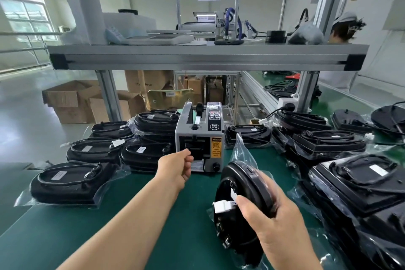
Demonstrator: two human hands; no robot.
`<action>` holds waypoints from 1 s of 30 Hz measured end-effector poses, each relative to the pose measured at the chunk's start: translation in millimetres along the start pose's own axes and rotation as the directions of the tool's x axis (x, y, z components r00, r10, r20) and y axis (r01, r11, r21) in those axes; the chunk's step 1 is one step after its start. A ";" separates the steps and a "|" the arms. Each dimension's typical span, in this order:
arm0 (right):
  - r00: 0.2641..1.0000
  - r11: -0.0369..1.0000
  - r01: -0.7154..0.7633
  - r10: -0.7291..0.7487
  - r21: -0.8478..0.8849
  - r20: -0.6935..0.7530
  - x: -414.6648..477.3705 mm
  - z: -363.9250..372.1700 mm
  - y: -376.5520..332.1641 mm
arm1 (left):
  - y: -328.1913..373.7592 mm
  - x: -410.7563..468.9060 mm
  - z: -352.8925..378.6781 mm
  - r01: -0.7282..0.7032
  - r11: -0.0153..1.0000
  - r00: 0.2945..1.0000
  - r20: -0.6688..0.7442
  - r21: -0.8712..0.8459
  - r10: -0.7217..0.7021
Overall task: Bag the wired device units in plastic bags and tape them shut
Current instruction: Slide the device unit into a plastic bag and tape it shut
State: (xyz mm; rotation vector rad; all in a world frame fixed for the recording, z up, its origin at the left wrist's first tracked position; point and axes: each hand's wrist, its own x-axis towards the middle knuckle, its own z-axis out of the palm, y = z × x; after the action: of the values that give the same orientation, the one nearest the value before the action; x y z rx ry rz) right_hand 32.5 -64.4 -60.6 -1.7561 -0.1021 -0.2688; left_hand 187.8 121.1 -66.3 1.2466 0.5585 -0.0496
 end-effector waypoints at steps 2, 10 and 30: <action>1.000 1.000 -0.009 0.009 0.019 -0.003 0.2 0.6 0.9 | 5.4 8.9 9.0 0.056 0.998 0.998 0.002 -0.008 -0.056; 1.000 0.999 -0.021 0.020 0.041 0.021 2.8 -1.7 1.3 | 10.7 23.9 31.6 0.059 0.981 0.993 -0.093 -0.185 -0.077; 0.997 0.999 0.005 -0.002 -0.036 0.082 -5.2 3.4 1.4 | 11.8 -146.1 -14.1 -0.668 0.677 0.693 0.589 0.307 0.416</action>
State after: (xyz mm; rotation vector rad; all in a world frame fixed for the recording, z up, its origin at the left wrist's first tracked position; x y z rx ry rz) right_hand 28.2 -61.0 -63.7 -1.8037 -0.1597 -0.2022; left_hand 60.0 99.5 3.6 1.8106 -0.3329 0.0248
